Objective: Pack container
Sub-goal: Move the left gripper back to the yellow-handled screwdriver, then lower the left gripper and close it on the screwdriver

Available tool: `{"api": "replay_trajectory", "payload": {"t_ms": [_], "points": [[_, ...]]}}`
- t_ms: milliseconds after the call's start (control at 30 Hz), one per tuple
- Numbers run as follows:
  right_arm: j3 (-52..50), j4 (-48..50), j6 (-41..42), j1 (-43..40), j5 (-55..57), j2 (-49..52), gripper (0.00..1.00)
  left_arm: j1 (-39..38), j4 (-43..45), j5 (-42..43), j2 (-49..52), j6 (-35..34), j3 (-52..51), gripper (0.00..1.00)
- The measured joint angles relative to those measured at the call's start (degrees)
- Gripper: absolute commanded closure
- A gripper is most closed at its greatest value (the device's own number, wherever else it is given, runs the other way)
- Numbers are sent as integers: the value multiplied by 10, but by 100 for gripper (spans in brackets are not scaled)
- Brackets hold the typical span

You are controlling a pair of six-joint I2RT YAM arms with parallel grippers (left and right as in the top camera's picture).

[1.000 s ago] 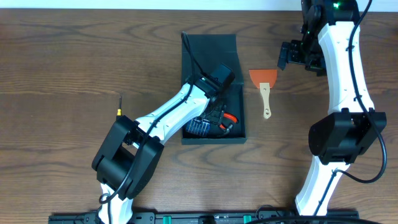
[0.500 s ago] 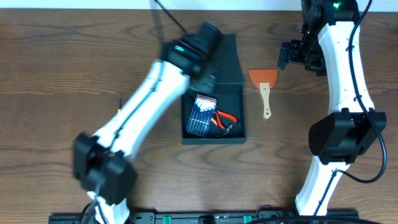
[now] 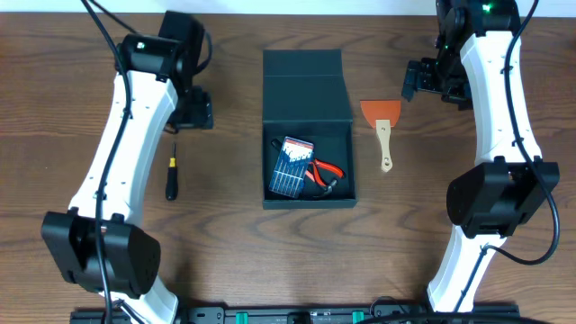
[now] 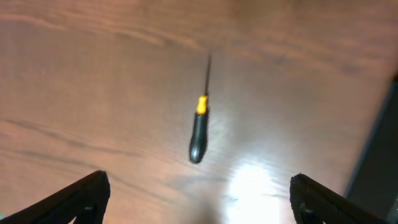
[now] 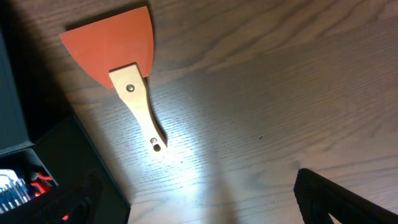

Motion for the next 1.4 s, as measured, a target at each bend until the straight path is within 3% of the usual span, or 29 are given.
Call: {"api": "replay_trajectory", "payload": {"t_ms": [500, 1067, 1400], "points": [[0, 0, 0, 0, 0, 0, 1, 41, 170, 39, 0, 47, -280, 9], [0, 0, 0, 0, 0, 0, 1, 95, 290, 121, 0, 59, -371, 9], [0, 0, 0, 0, 0, 0, 1, 96, 342, 146, -4, 107, -426, 8]]}}
